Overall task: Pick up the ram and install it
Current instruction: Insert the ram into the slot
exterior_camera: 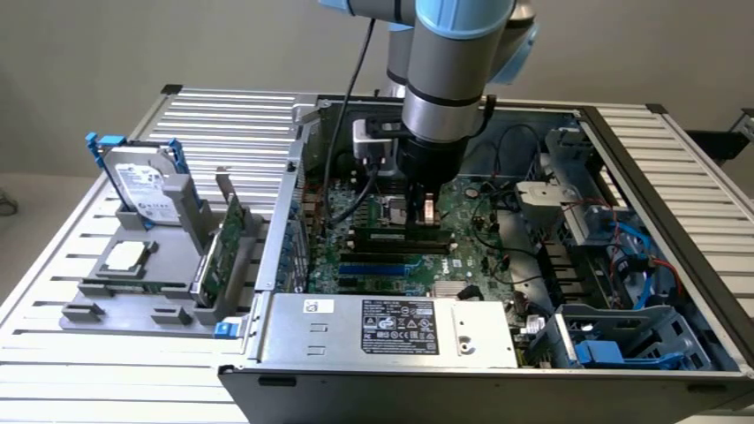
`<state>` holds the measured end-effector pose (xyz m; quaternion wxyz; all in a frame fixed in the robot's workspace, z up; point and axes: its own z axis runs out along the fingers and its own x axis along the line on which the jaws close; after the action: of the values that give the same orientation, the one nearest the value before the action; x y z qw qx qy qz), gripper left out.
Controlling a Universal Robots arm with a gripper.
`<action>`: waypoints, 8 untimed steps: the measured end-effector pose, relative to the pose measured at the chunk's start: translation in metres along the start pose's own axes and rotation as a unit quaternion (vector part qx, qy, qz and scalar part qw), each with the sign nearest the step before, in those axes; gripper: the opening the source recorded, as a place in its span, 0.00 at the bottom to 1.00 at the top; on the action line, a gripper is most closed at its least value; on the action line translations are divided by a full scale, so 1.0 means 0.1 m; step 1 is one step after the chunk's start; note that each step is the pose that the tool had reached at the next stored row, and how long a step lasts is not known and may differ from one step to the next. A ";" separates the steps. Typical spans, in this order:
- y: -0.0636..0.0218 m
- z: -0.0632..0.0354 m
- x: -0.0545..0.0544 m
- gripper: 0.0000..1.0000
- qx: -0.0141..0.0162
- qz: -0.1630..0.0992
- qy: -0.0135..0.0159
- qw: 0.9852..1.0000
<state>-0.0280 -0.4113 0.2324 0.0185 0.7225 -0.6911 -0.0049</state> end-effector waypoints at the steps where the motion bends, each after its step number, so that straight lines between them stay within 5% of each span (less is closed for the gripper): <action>1: 0.000 0.009 0.00 0.14 0.000 -0.001 0.000 1.000; 8: -0.001 0.042 0.00 0.14 0.000 -0.002 0.000 1.000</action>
<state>-0.0280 -0.4113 0.2282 0.0183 0.7242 -0.6894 -0.0045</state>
